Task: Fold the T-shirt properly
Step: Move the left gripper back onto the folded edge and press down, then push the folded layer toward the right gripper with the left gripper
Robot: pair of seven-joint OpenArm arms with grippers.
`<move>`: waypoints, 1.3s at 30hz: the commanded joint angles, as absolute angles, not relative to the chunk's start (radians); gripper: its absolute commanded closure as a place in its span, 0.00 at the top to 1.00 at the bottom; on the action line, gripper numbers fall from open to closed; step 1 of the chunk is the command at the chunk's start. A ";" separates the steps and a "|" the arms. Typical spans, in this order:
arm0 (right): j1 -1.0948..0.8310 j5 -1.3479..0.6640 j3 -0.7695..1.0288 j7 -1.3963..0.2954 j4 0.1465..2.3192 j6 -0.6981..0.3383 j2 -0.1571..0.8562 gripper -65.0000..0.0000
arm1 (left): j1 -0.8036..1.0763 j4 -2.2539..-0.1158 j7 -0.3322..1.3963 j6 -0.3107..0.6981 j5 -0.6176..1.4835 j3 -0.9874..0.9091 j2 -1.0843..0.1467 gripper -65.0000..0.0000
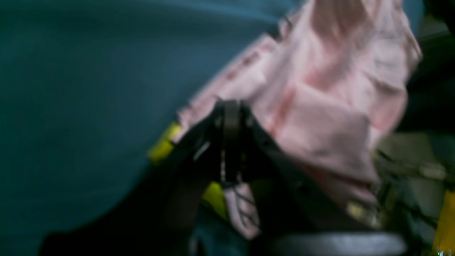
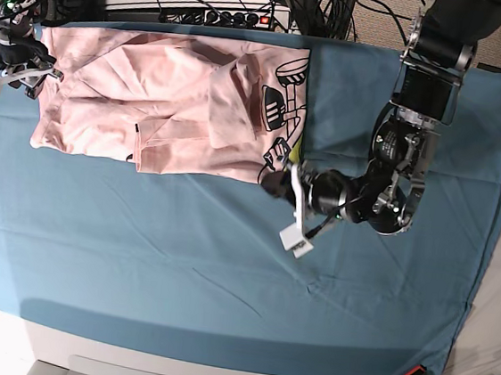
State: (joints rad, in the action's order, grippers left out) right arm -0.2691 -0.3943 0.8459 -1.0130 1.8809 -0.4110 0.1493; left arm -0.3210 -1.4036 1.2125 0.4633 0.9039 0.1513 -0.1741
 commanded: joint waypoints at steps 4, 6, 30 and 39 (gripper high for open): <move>-0.266 -0.404 0.850 -0.988 1.897 -0.407 0.166 0.40 | -0.322 -1.424 1.284 0.570 1.146 0.147 -0.226 0.00; -0.266 -0.404 0.850 -0.987 1.897 -0.407 0.166 0.40 | -0.307 -1.426 1.350 0.635 1.300 0.147 -0.252 0.00; -0.263 -0.430 0.850 -0.986 1.897 -0.408 0.163 0.40 | -0.131 -1.442 1.169 0.489 0.916 0.147 -0.121 0.00; -0.263 -0.430 0.850 -0.986 1.897 -0.408 0.163 0.40 | -0.091 -1.442 1.167 0.490 0.919 0.148 -0.082 0.00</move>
